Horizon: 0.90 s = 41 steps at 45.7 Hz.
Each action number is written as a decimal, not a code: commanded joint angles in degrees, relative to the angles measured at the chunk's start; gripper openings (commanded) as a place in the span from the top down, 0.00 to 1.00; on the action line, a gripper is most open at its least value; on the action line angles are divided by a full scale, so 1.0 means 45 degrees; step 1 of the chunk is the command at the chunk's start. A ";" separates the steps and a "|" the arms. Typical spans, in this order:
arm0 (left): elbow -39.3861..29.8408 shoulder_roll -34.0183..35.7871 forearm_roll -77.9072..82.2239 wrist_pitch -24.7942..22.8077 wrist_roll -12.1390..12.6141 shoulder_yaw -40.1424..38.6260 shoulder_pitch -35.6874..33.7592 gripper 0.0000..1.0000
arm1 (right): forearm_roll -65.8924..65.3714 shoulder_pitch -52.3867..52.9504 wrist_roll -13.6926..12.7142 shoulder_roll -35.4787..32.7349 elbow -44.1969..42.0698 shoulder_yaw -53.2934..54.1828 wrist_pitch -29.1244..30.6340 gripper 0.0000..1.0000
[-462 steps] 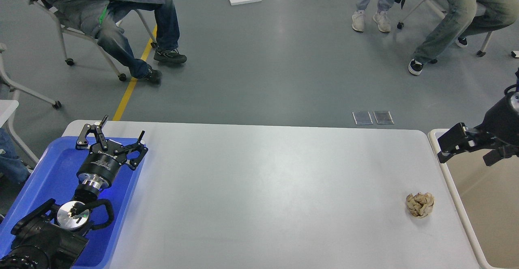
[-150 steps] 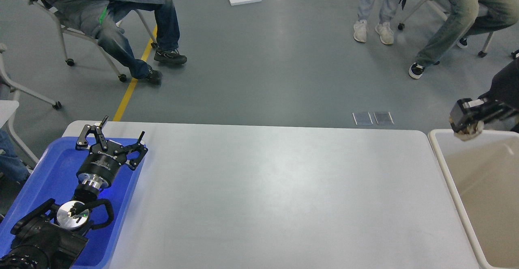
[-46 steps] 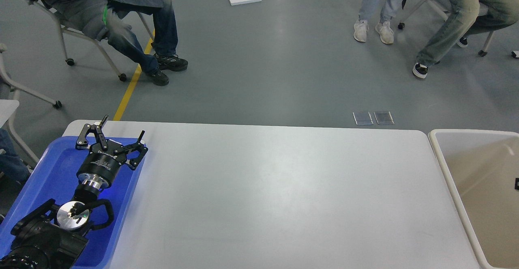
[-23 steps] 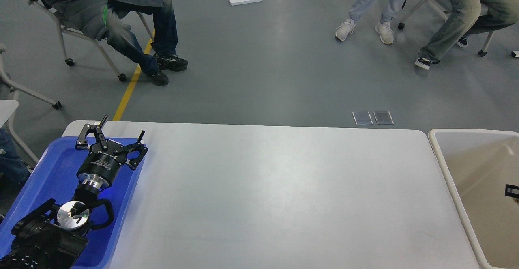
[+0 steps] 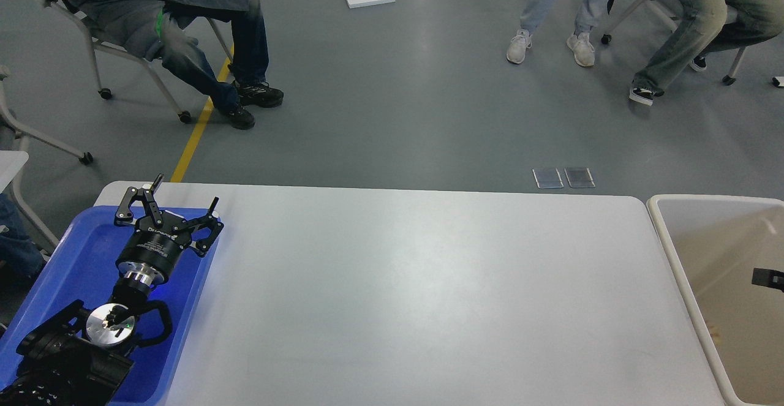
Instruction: Tidy desktop
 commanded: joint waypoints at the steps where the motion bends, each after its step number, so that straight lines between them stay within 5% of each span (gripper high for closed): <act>1: -0.0001 0.0000 0.0000 0.0000 0.0000 -0.0001 0.0000 0.00 | 0.0002 0.0655 0.0004 -0.0263 0.0131 0.0218 0.0038 0.02; 15: -0.0001 0.0000 0.0000 0.0000 0.0000 0.0018 0.0000 0.00 | -0.0251 0.1767 0.0005 -0.1121 0.0600 0.3695 0.0232 0.01; 27: -0.0001 0.0000 0.0000 0.0000 0.0000 -0.0001 0.0000 0.00 | -0.1443 0.6100 0.0004 -0.3797 0.2726 0.3695 0.2459 0.01; 35: -0.0001 0.0000 0.0019 0.0000 0.0000 -0.0001 0.0000 0.00 | -0.1306 0.8428 0.0004 -0.4696 0.4758 0.4318 0.2206 0.01; 41: -0.0001 0.0000 0.0000 0.0000 0.0000 -0.0001 0.0000 0.00 | -0.1306 0.8468 0.0004 -0.5009 0.5346 0.6893 0.1387 0.01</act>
